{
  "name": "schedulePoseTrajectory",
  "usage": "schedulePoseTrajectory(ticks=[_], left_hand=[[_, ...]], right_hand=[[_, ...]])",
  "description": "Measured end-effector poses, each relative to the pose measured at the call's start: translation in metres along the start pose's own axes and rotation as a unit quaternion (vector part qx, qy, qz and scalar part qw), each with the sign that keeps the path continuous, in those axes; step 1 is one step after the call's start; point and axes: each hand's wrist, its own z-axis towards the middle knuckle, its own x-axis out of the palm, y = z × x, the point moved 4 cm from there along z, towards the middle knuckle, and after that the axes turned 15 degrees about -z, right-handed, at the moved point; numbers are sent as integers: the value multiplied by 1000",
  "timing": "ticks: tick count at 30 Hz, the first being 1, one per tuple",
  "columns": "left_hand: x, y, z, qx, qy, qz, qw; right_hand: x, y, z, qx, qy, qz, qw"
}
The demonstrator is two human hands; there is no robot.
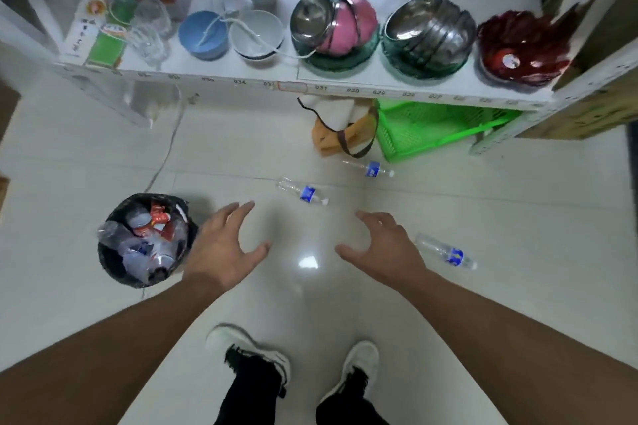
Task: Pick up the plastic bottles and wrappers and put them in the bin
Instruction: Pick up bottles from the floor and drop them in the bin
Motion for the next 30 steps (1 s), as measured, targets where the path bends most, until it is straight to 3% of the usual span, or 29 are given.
schedulePoseTrajectory(ticks=[7, 15, 22, 30], left_hand=[[69, -60, 32, 16, 54, 4, 998], [104, -72, 90, 40, 143, 35, 988], [169, -35, 169, 59, 168, 94, 979], [289, 68, 252, 88, 173, 199, 961]], right_hand=[[-1, -92, -4, 68, -2, 29, 997], [5, -143, 9, 157, -8, 73, 985], [60, -210, 83, 244, 5, 80, 966], [160, -299, 194, 212, 25, -16, 977]])
